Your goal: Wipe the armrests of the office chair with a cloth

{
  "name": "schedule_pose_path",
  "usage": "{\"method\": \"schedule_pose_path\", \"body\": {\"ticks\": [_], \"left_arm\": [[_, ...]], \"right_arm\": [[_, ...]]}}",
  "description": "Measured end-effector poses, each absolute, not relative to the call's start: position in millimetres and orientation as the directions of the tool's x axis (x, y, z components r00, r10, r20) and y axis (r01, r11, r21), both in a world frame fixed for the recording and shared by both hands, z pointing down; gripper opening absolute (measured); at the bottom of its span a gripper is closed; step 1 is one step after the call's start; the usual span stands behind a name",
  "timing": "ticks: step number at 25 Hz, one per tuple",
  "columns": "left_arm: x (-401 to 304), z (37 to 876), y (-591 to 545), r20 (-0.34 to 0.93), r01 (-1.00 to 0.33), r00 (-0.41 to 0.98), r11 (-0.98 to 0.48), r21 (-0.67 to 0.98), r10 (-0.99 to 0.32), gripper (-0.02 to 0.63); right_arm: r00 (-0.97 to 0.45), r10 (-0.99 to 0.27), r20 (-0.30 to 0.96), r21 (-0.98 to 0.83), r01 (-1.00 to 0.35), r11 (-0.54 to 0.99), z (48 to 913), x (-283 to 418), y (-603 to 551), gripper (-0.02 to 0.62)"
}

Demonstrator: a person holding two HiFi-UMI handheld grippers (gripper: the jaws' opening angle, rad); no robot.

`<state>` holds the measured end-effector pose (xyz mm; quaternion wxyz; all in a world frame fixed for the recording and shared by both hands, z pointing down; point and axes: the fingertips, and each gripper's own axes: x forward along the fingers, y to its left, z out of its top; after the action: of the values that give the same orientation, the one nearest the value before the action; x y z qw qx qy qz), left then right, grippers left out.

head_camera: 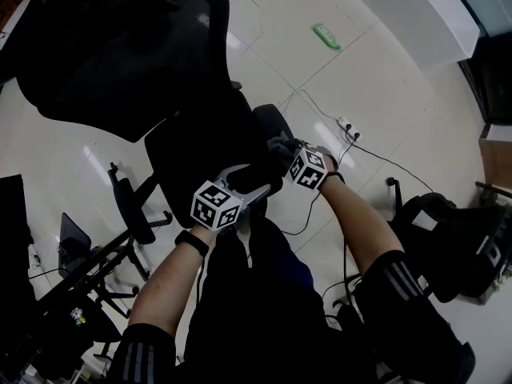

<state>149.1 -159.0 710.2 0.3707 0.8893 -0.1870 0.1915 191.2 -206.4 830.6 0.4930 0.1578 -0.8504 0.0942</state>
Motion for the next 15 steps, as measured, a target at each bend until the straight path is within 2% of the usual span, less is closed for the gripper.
{"method": "schedule_pose_path", "body": {"ticks": [11, 15], "left_arm": [[149.5, 704.4, -119.1, 0.455, -0.428, 0.878, -0.670, 0.607, -0.149, 0.307], [131.9, 702.3, -109.8, 0.454, -0.431, 0.878, -0.667, 0.608, -0.154, 0.307]], "right_arm": [[-0.432, -0.172, 0.885, -0.028, -0.419, 0.908, 829.7, 205.4, -140.2, 0.035], [-0.400, -0.127, 0.908, -0.047, -0.397, 0.917, 832.2, 201.6, -120.9, 0.035]]}}
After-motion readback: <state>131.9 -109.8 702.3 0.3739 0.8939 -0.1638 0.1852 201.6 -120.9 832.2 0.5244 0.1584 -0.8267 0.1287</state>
